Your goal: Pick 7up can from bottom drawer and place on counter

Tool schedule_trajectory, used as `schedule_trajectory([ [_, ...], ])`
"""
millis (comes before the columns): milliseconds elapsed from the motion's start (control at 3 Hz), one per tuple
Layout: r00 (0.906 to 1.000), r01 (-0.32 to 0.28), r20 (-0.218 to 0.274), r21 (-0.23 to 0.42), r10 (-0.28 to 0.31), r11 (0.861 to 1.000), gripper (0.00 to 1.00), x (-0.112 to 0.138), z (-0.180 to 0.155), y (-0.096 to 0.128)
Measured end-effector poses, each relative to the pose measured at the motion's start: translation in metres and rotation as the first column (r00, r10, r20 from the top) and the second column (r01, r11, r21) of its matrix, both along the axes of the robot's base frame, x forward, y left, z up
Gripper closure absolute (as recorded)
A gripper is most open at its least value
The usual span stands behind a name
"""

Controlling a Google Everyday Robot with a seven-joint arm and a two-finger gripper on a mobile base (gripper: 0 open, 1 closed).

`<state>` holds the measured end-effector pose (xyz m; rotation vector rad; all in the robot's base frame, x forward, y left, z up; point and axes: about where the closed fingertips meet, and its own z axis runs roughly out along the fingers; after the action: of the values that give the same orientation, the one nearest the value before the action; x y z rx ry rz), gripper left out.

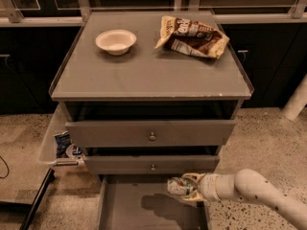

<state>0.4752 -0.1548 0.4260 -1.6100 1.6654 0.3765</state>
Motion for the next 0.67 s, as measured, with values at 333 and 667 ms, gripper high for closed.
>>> schedule_trajectory([
  [333, 0.9995, -0.025, 0.022, 0.030, 0.024, 0.999, 1.00, -0.007, 0.015, 0.004],
  [667, 0.9941, -0.088, 0.064, 0.002, 0.088, 0.996, 1.00, -0.009, 0.065, 0.009],
])
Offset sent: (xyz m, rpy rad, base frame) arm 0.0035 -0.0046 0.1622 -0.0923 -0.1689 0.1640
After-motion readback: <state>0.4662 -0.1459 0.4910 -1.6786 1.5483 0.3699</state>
